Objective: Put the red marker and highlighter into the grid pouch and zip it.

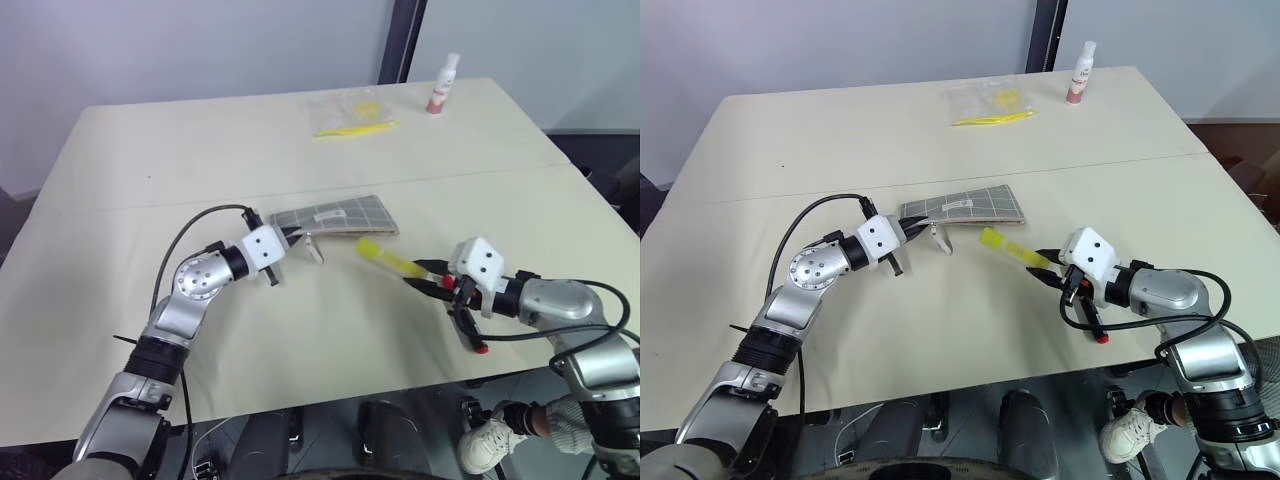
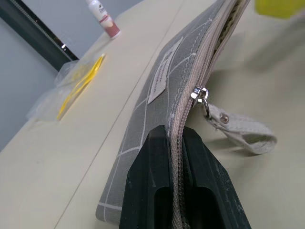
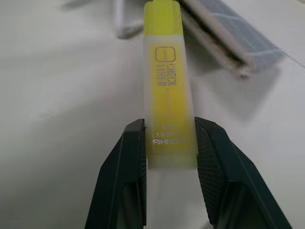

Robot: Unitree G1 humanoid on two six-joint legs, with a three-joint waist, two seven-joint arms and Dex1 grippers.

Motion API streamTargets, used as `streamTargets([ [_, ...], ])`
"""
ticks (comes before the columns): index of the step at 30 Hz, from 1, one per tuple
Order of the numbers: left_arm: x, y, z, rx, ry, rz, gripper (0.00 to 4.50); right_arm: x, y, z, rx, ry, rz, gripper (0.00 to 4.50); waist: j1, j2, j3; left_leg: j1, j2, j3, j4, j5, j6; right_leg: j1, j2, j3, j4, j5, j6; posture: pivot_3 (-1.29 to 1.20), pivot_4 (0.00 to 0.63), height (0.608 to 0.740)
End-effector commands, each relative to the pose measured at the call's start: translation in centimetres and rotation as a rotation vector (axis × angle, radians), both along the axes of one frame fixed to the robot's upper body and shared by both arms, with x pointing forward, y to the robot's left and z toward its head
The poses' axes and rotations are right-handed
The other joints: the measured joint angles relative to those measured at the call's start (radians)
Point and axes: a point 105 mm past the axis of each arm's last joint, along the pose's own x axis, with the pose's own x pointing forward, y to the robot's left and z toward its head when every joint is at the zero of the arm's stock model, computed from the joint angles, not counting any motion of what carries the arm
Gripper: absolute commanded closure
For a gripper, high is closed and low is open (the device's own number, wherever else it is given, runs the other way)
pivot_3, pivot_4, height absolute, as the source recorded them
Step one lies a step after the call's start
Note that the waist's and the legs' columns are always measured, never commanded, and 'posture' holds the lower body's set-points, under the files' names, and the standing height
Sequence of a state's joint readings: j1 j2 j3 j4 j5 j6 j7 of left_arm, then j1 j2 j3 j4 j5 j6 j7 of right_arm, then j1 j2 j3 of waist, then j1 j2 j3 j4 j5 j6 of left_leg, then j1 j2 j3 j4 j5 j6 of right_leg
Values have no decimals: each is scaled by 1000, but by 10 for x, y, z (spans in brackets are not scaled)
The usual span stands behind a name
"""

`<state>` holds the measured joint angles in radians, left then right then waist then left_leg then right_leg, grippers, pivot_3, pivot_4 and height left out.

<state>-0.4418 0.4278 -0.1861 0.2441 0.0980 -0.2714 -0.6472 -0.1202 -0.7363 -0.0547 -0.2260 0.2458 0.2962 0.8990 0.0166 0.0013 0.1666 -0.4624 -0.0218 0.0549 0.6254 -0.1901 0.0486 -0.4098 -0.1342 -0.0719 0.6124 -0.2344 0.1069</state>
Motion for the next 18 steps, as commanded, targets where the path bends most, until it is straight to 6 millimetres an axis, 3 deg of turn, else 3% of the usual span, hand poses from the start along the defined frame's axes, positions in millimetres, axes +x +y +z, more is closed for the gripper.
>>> streamTargets([
  [1,-3,-2,10,-12,-45,-21,4500,6,-7,8,-26,-59,-27,3634,0,0,0,0,0,0,0,0,0,0,0,0,0,0,0,0,150,740],
  [9,-11,-8,4,10,-49,-56,4500,13,-10,-2,-29,-19,-74,3634,-1,0,0,0,0,0,0,0,0,0,0,0,0,0,0,0,150,740],
  [14,-22,-18,-1,100,-83,-148,4500,25,7,7,-59,-1,-90,3634,-3,0,0,0,0,0,0,0,0,0,0,0,0,0,0,0,150,740],
  [18,-22,-27,3,128,-107,-190,4500,31,36,10,-107,29,-65,3634,-2,0,0,0,1,0,0,0,0,-1,0,0,1,0,0,0,150,740],
])
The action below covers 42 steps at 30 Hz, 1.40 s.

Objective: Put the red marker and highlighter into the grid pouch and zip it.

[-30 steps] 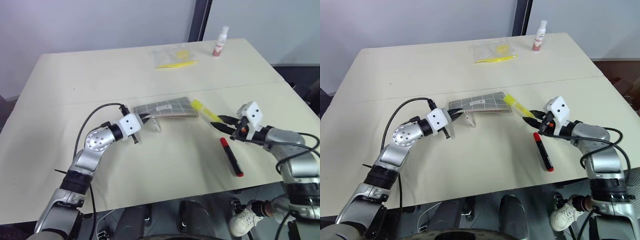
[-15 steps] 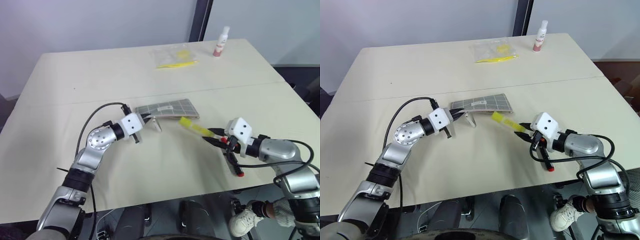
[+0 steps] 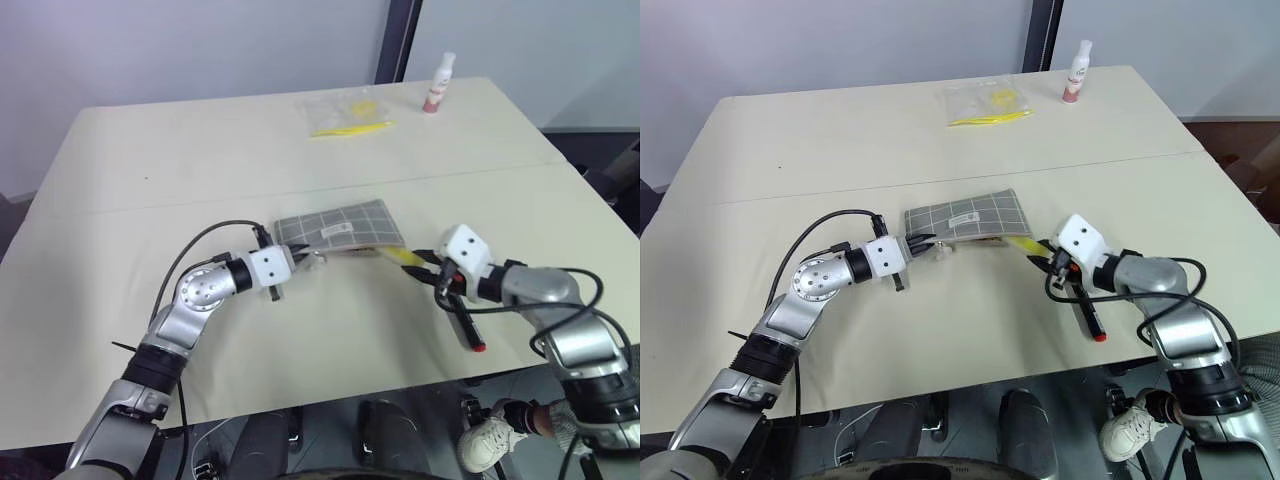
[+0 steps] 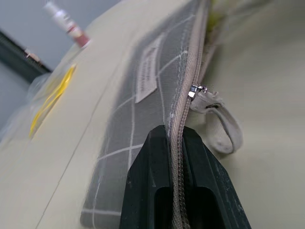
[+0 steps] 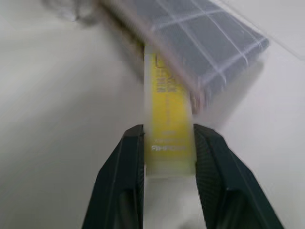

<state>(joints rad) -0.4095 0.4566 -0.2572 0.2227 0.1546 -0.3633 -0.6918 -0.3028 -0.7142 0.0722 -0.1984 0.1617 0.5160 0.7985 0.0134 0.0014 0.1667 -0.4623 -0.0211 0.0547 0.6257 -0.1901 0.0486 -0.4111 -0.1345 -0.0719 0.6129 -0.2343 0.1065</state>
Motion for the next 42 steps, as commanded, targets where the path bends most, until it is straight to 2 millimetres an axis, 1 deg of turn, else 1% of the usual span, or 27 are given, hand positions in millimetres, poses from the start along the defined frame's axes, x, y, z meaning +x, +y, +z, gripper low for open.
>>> streamTargets([
  [1,-2,-14,20,-1,-78,-67,4500,1,30,10,-40,-18,43,3634,2,0,0,0,0,0,0,0,0,0,0,0,0,0,0,0,150,740],
  [4,-2,-18,22,2,-78,-86,4500,6,51,11,-69,-32,49,3634,1,0,0,-1,0,-1,0,0,0,-3,0,-1,0,0,0,0,150,740],
  [7,-4,-21,23,-5,-73,-105,4500,9,63,8,-79,-43,59,3634,2,0,0,-1,0,-1,0,0,0,-3,0,-1,0,0,0,0,150,740],
  [10,-8,-23,24,-14,-60,-124,4500,11,74,17,-48,-101,91,3634,1,0,0,-1,0,0,0,0,0,-2,1,-1,0,0,0,0,150,740],
  [12,-8,-21,25,-21,-56,-120,4500,11,74,18,-121,-176,134,3634,1,0,0,-1,0,0,0,0,0,-1,1,-1,0,0,1,0,150,740],
  [14,-6,-17,25,-23,-52,-104,4500,12,65,11,-221,-223,158,3634,1,0,0,-1,-1,0,1,0,0,-1,1,-1,0,1,2,0,150,740],
  [15,-5,-15,26,-24,-52,-98,4500,10,63,10,-215,-215,178,3634,1,0,0,0,-1,0,1,0,0,-2,1,-2,0,1,2,0,150,740],
  [16,-3,-13,27,-31,-51,-87,4500,5,62,13,-150,-185,185,3134,1,0,0,-1,-1,0,1,0,0,-2,1,-2,0,1,1,0,150,740],
  [17,-2,-11,28,-37,-50,-77,4500,3,61,16,-123,-182,185,2586,1,0,0,-1,-1,0,1,0,0,-2,1,-2,0,0,1,0,150,740],
  [19,0,-8,27,-37,-48,-67,4500,0,59,18,-108,-194,187,1834,0,0,0,-1,-1,0,1,0,1,2,2,-2,0,1,2,0,150,740],
  [20,1,-7,27,-37,-47,-63,4500,1,57,20,-102,-209,175,1235,0,0,0,0,-1,0,1,1,2,2,2,-2,0,2,3,0,150,740],
  [22,1,-6,25,-38,-43,-57,4500,-4,55,22,-75,-199,175,270,1,0,0,0,-1,0,1,1,2,2,2,-2,1,2,3,0,150,740],
  [23,0,-5,24,-37,-38,-59,4500,-10,53,23,-38,-166,170,68,2,0,0,0,0,0,1,1,2,2,2,-2,1,2,3,0,150,740],
  [24,-1,-5,22,-36,-28,-62,4500,-15,53,24,-6,-133,177,68,2,0,0,-1,-1,-1,1,1,2,2,2,-2,1,2,3,0,150,740],
  [26,-3,0,16,-26,-12,-60,4500,-26,50,33,56,-112,172,68,2,0,0,-1,-1,-1,1,0,1,2,1,-2,1,2,3,0,150,740],
  [28,-2,6,13,-20,-5,-48,4500,-42,47,42,159,-70,181,68,2,0,0,-1,0,-1,1,0,1,2,1,-2,1,2,3,0,150,740],
  [30,0,9,12,-20,-3,-36,4500,-61,38,42,226,-8,181,68,5,0,0,0,0,-2,1,0,1,2,1,-2,1,1,3,0,150,740],
  [32,0,11,12,-23,-4,-33,4500,-78,23,33,230,44,141,68,14,0,0,0,0,-3,1,-1,1,2,0,-3,0,0,1,0,150,740],
  [33,0,10,11,-23,-5,-33,4500,-84,13,27,235,74,84,68,19,0,0,0,0,-2,1,-1,1,2,0,-3,-1,0,1,0,150,740],
  [34,0,11,11,-24,-4,-32,4500,-88,2,20,224,93,19,68,24,0,0,-1,0,-2,1,-1,1,2,0,-3,-1,0,0,0,150,740],
  [36,-1,10,10,-23,-2,-34,4500,-88,-26,7,175,76,-174,68,29,0,0,0,0,-2,1,-1,1,2,0,-3,-2,0,0,0,150,740],
  [37,-1,9,8,-22,3,-39,4500,-92,-36,1,173,74,-249,68,28,0,0,0,0,-2,1,-1,1,1,-1,-3,-2,0,0,0,150,740],
  [38,-2,8,7,-20,9,-46,4500,-95,-42,-3,182,70,-303,68,28,0,0,0,0,-2,1,-1,1,2,-1,-3,-2,0,0,0,150,740],
  [40,-3,8,3,-11,22,-57,4500,-102,-46,-6,217,57,-358,68,27,0,0,0,1,-2,1,-1,1,2,-1,-2,-3,0,0,0,150,740],
  [42,-2,8,0,0,27,-65,4500,-103,-59,-5,228,-7,-455,68,26,0,0,0,1,-2,-1,-1,0,2,-1,0,-3,0,0,0,150,740],
])
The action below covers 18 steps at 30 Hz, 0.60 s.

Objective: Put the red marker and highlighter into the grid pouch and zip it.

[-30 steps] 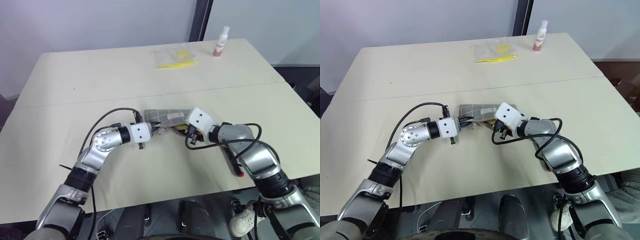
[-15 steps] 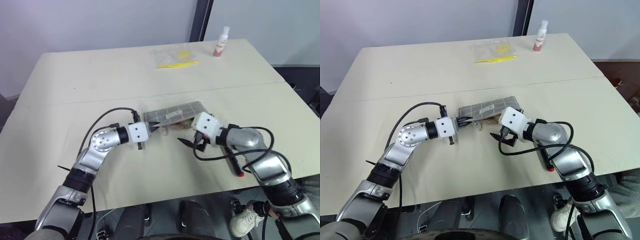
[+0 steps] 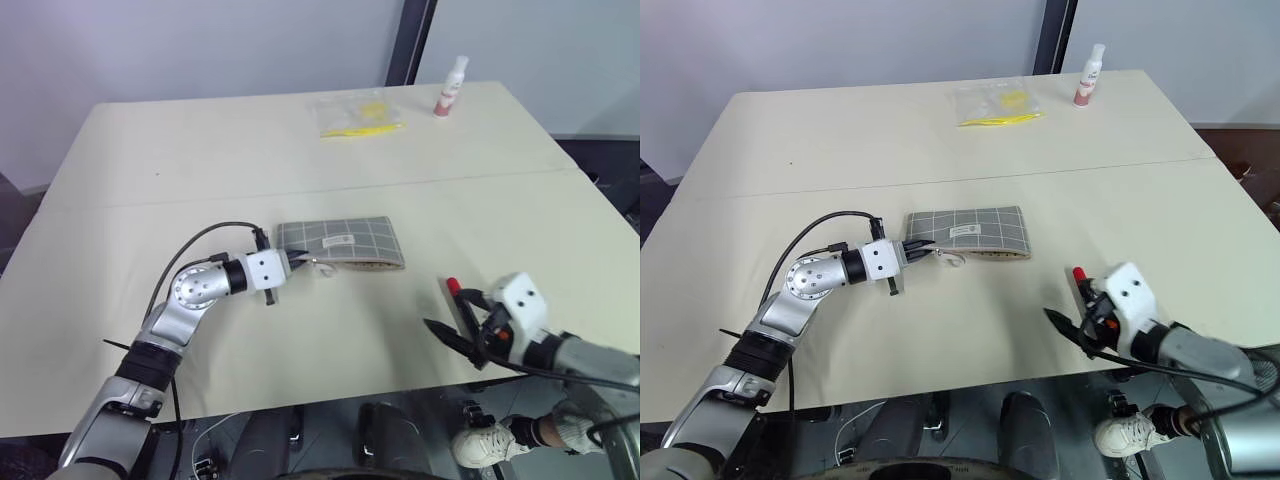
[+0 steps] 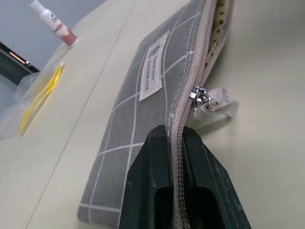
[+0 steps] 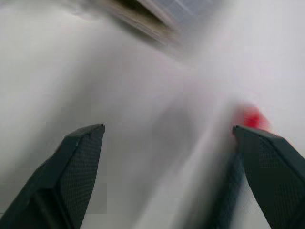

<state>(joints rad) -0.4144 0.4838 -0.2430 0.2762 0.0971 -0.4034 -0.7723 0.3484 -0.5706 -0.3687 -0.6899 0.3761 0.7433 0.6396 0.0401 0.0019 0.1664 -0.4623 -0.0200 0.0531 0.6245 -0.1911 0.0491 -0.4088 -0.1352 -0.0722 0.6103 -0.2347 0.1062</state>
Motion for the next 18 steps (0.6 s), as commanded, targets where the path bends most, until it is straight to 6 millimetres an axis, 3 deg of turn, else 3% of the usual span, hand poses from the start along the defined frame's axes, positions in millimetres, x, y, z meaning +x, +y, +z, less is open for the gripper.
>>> streamTargets([
  [1,1,-3,6,-7,-25,-34,4500,1,-15,20,-23,-151,-120,68,-1,0,0,0,0,0,-1,0,0,-1,0,0,0,0,0,0,150,740],
  [4,3,-4,9,-5,-29,-49,4500,-8,-26,5,-44,-92,-177,68,1,0,0,0,0,1,-2,0,0,-1,0,0,-1,0,0,0,150,740],
  [6,4,-5,9,-6,-28,-54,4500,-17,-21,-12,-27,16,-174,68,1,1,0,1,0,1,-3,0,0,-2,1,-1,-5,0,0,0,150,740],
  [11,6,-9,11,-10,-33,-66,4500,-27,-8,-32,40,125,-186,68,-1,0,-1,1,0,1,-8,0,0,-1,1,-2,-11,1,-1,0,150,740],
  [14,5,-11,12,-14,-35,-70,4500,-26,-16,-40,-18,151,-222,941,-1,-1,-1,2,0,1,-8,0,0,0,1,-2,-12,1,-1,0,150,740],
  [18,5,-12,12,-19,-36,-69,4500,-12,-8,-26,5,82,-168,2897,-1,-1,-1,2,1,1,-8,0,0,0,1,-3,-13,2,-1,0,150,740],
])
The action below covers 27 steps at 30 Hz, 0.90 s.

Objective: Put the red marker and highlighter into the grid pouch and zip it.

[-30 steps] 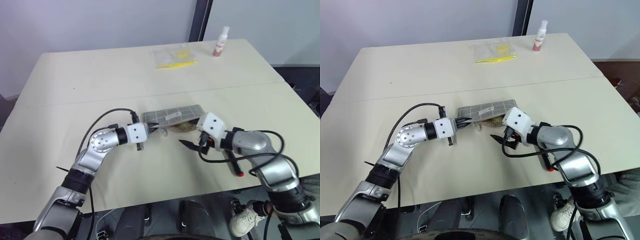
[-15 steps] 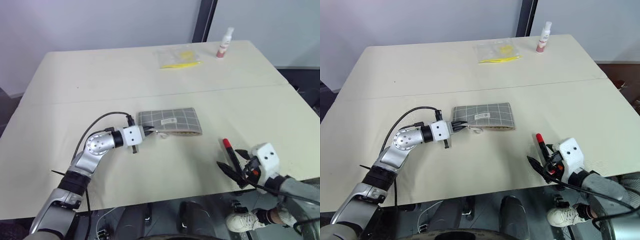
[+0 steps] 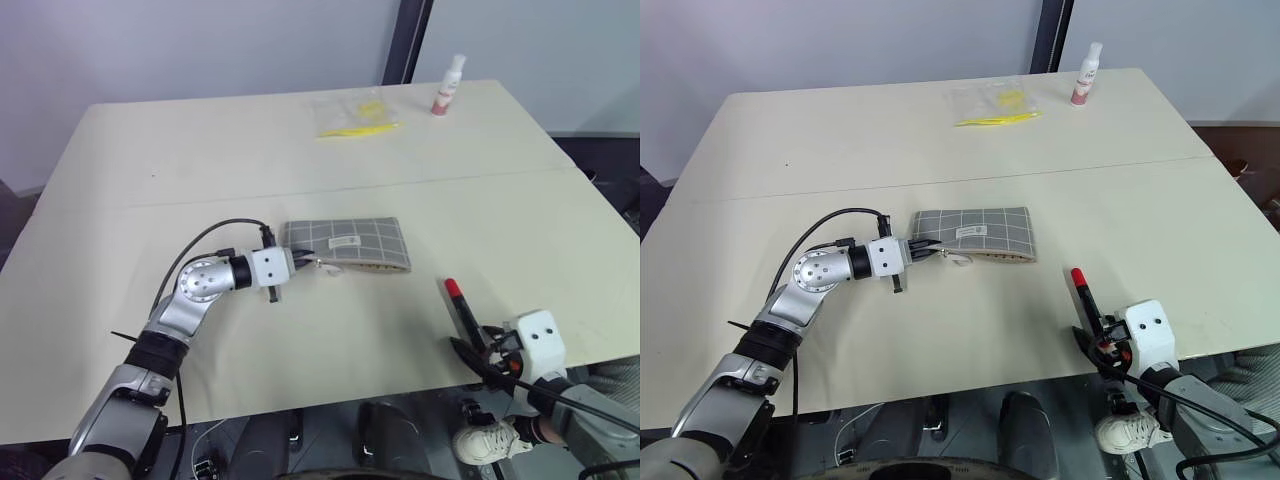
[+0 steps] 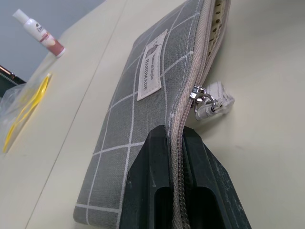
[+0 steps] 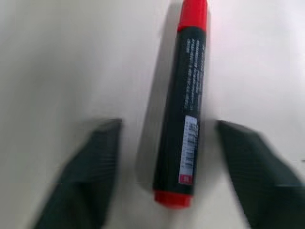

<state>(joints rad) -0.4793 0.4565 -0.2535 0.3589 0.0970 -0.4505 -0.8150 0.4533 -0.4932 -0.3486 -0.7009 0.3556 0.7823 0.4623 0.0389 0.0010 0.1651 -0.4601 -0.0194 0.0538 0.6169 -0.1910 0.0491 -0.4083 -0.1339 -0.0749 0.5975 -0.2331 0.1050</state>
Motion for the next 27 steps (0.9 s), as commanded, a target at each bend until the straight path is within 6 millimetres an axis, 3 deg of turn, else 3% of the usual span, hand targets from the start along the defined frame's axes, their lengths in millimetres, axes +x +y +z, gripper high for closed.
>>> streamTargets([
  [1,-1,-4,9,-28,-33,-16,4500,7,10,6,19,-26,66,3462,0,0,0,0,0,0,0,0,0,0,0,0,0,0,0,0,150,740],
  [2,-1,-4,9,-28,-34,-15,4500,9,24,18,48,-81,159,3953,0,0,0,0,0,0,0,0,0,0,0,0,0,0,0,0,150,740],
  [3,-1,-4,9,-29,-34,-15,4500,9,34,26,67,-118,224,4136,0,0,0,0,0,0,0,0,0,0,0,0,0,0,0,0,150,740],
  [5,0,-5,9,-30,-35,-14,4500,4,54,39,16,-179,433,4134,0,1,1,0,0,0,0,0,0,0,0,-1,0,0,0,0,150,740],
  [8,0,-7,10,-33,-36,-14,4500,7,63,42,-36,-199,535,4134,1,0,1,0,0,0,0,0,0,0,0,-3,0,1,1,0,150,740],
  [15,-2,-11,12,-42,-49,-27,4500,47,53,33,-134,-210,450,4134,3,-1,1,-1,0,-1,4,0,0,2,0,-6,0,2,1,0,150,740],
  [20,-4,-13,15,-45,-55,-32,4500,58,51,30,-177,-210,442,4134,2,-1,1,-1,0,-1,4,0,0,1,0,-6,0,3,1,0,150,740],
  [23,-7,-17,17,-47,-62,-52,4500,68,55,34,-272,-229,491,4134,1,0,1,-1,0,-1,5,0,0,1,0,-7,1,3,2,0,150,740],
  [27,-12,-26,18,-4,-88,-109,4500,86,77,55,-305,-294,544,4134,-1,0,2,-1,0,0,7,0,0,1,0,-7,2,5,1,0,150,740],
])
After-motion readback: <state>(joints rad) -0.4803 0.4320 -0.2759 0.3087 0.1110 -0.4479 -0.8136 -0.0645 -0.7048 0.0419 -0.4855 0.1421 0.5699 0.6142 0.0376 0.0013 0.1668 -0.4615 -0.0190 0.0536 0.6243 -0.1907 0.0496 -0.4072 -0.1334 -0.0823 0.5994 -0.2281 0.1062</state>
